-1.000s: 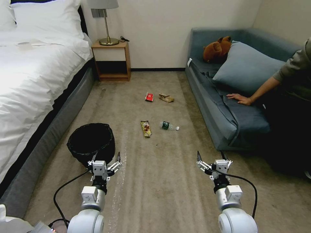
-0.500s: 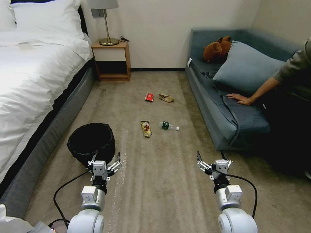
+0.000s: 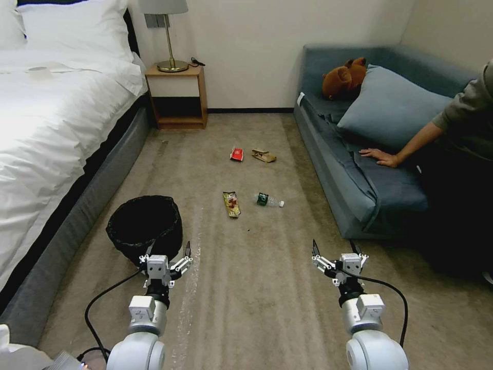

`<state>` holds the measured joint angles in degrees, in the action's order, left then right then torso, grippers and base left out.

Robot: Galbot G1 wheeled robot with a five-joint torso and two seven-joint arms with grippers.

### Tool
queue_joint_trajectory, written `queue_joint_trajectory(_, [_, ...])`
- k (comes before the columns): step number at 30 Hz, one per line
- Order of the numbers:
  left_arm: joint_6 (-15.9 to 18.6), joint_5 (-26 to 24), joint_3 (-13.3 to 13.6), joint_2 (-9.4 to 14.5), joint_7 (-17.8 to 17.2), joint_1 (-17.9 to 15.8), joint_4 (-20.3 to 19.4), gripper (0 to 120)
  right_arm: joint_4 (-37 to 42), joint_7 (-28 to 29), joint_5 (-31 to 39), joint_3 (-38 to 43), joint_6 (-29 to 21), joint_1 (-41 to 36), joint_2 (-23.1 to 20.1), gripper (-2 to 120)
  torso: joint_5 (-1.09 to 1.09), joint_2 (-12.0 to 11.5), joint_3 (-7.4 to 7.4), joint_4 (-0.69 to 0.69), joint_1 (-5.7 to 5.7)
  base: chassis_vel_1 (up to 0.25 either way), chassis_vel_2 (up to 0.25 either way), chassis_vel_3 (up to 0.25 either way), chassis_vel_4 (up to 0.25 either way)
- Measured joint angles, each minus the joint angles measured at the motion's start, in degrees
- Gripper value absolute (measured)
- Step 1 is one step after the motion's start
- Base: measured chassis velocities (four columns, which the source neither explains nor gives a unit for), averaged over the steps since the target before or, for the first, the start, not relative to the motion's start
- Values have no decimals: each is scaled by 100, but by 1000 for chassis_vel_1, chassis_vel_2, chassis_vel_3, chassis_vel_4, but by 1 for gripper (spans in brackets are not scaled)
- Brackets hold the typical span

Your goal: Pick up the trash bin, then pick up the garbage on the floor and place it into the trash bin.

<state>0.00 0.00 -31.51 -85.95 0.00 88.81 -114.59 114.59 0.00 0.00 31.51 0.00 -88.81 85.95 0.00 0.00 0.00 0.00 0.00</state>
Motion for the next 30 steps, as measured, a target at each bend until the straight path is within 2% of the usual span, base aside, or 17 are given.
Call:
queue_joint_trajectory(11, [0, 0, 0, 0, 0, 0, 0, 98, 0, 0, 0, 0, -1, 0, 0, 100, 0, 0, 0, 0, 0, 0, 0, 0, 0])
queue_joint_trajectory(14, [52, -48, -19, 40, -3, -44, 0, 98, 95, 3, 192, 121, -211, 123, -99, 100, 3, 0, 0, 0, 0, 0, 0, 0, 0])
queue_joint_trajectory(15, [257, -193, -114, 183, -55, -202, -3, 98, 285, 28, 490, 335, -520, 329, -262, 100, -2, 0, 0, 1, 0, 0, 0, 0, 0])
queue_joint_trajectory(16, [257, -193, -114, 183, -55, -202, -3, 98, 285, 28, 490, 335, -520, 329, -262, 100, -2, 0, 0, 1, 0, 0, 0, 0, 0])
queue_joint_trajectory(18, [661, -477, -293, 461, -165, -512, -25, 100, 552, 68, 948, 641, -1001, 628, -495, 100, 2, 0, 0, 0, 0, 0, 0, 0, 0])
queue_joint_trajectory(19, [661, -477, -293, 461, -165, -512, -25, 100, 552, 68, 948, 641, -1001, 628, -495, 100, 2, 0, 0, 0, 0, 0, 0, 0, 0])
queue_joint_trajectory(20, [978, -701, -435, 678, -248, -754, -41, 100, 758, 102, 1273, 877, -1345, 856, -671, 100, -5, 0, 0, 0, 0, 0, 0, 0, 0])
queue_joint_trajectory(21, [1260, -900, -556, 868, -320, -963, -53, 100, 847, 2, 1460, 923, -1472, 912, -723, 100, -4, 0, 0, 0, 0, 0, 0, 0, 0])
queue_joint_trajectory(22, [1260, -900, -556, 868, -320, -963, -53, 100, 847, 2, 1460, 923, -1472, 912, -723, 100, -4, 0, 0, 0, 0, 0, 0, 0, 0])
queue_joint_trajectory(23, [1541, -1098, -681, 1060, -396, -1176, -69, 100, 867, -76, 1576, 925, -1548, 927, -735, 100, 3, 0, 0, 0, 0, 0, 0, 0, 0])
queue_joint_trajectory(24, [1541, -1098, -681, 1060, -396, -1176, -69, 100, 867, -76, 1576, 925, -1548, 927, -735, 100, 3, 0, 0, 0, 0, 0, 0, 0, 0])
queue_joint_trajectory(25, [1900, -1351, -839, 1302, -490, -1451, -88, 100, 881, -131, 1630, 924, -1564, 937, -739, 100, -4, -1, 0, 0, 0, 0, 0, 0, 0])
queue_joint_trajectory(26, [1900, -1351, -839, 1302, -490, -1451, -88, 100, 881, -131, 1630, 924, -1564, 937, -739, 100, -4, -1, 0, 0, 0, 0, 0, 0, 0])
queue_joint_trajectory(27, [2219, -1569, -976, 1505, -591, -1672, -114, 100, 878, -150, 1651, 905, -1568, 931, -739, 100, 2, -1, 0, -1, 0, 0, 0, 0, 0])
queue_joint_trajectory(29, [2300, -1630, -1005, 1541, -619, -1715, -152, 100, 869, -156, 1658, 900, -1559, 928, -739, 100, 4, -1, 0, -2, 0, 0, 0, 0, 0])
queue_joint_trajectory(30, [2446, -1726, -1006, 1553, -625, -1724, -213, 100, 838, -195, 1675, 876, -1500, 922, -735, 100, 3, -1, 0, -1, 0, 0, 0, 0, 0])
